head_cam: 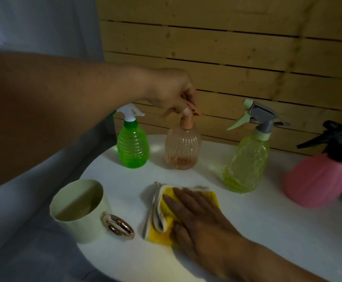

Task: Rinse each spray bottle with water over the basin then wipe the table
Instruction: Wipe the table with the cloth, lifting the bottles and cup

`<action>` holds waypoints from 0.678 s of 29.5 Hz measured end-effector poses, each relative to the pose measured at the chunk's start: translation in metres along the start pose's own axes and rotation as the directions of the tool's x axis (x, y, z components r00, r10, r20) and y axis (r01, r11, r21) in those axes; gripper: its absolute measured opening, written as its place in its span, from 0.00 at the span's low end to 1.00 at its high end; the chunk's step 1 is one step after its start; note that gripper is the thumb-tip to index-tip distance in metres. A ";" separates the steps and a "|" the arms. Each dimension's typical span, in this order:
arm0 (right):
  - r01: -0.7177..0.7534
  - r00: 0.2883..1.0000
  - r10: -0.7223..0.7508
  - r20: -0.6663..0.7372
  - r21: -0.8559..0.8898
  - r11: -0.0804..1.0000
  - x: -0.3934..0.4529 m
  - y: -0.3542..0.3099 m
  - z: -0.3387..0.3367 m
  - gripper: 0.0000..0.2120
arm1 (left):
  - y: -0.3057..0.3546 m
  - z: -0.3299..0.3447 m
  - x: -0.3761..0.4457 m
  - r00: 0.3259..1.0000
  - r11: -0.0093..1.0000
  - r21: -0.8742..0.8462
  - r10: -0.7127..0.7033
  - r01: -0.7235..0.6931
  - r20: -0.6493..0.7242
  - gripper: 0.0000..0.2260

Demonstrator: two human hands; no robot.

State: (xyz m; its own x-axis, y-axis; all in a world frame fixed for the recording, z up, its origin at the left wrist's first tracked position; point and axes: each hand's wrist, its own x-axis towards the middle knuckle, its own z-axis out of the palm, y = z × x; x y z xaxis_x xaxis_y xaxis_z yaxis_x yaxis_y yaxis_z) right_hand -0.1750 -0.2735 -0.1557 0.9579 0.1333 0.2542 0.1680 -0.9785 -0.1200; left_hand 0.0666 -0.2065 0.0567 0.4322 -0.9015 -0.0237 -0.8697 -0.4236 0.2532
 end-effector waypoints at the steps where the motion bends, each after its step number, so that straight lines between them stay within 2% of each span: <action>1: 0.014 1.000 -0.014 0.015 -0.034 0.999 -0.005 -0.002 -0.001 0.28 | -0.001 0.003 -0.001 1.000 1.000 -0.015 0.006 -0.005 0.023 0.08; 3: -0.004 1.000 0.005 0.013 -0.090 0.996 -0.008 -0.004 -0.002 0.28 | -0.003 0.009 -0.002 0.999 1.000 -0.023 0.004 -0.003 0.041 0.08; 9: -0.071 0.997 0.071 0.003 -0.081 0.994 -0.004 -0.010 0.002 0.27 | -0.007 0.017 -0.004 0.999 1.000 -0.024 -0.009 0.010 0.050 0.05; 16: -0.181 0.983 0.180 -0.019 -0.114 0.977 0.008 -0.015 0.007 0.26 | -0.007 0.015 -0.008 0.997 0.998 -0.048 -0.040 0.043 0.060 0.08; 20: -0.190 0.982 0.188 -0.023 -0.133 0.973 0.011 -0.015 0.009 0.26 | -0.004 0.015 -0.009 0.997 0.998 -0.038 -0.053 0.055 0.062 0.09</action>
State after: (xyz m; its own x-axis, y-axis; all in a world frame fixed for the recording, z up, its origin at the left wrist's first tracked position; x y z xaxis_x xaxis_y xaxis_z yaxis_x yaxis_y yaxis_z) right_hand -0.1652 -0.2556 -0.1594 0.9668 -0.0570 0.2492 -0.0492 -0.9981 -0.0376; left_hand 0.0631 -0.1980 0.0416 0.4616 -0.8818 -0.0971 -0.8351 -0.4689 0.2878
